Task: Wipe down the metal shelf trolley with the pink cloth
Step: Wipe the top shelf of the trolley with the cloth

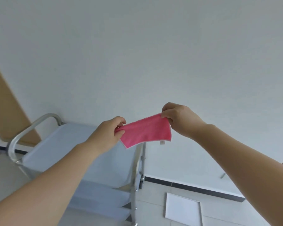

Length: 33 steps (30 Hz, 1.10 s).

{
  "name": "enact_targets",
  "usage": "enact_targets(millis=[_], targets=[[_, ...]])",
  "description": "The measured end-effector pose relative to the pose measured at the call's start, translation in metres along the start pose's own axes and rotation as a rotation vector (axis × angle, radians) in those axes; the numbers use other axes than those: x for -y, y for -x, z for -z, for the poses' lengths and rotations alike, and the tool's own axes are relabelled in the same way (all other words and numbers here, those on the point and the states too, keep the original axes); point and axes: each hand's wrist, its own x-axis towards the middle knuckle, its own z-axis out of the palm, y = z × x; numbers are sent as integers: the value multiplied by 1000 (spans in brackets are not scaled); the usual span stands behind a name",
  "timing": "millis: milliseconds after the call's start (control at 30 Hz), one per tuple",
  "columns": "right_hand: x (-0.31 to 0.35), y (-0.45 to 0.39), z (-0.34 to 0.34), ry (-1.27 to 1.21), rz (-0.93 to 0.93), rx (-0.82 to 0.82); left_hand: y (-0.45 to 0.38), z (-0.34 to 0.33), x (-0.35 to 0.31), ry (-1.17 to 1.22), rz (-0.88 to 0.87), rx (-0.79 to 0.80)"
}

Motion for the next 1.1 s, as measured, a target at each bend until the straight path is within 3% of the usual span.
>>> enact_targets(millis=[200,367,633,833,1100], targets=[[87,-38,-71,-35,-5,104,54,62,95,10,90,-3],[114,-48,-113,39,-7,185,66,66,143,20,116,16],[87,-52,-178,102,-49,251,33,30,194,7,168,53],[61,-63,-232,121,-136,396,3,11,229,-18,188,195],[59,-73,-274,166,-315,462,-25,-18,279,54,185,298]])
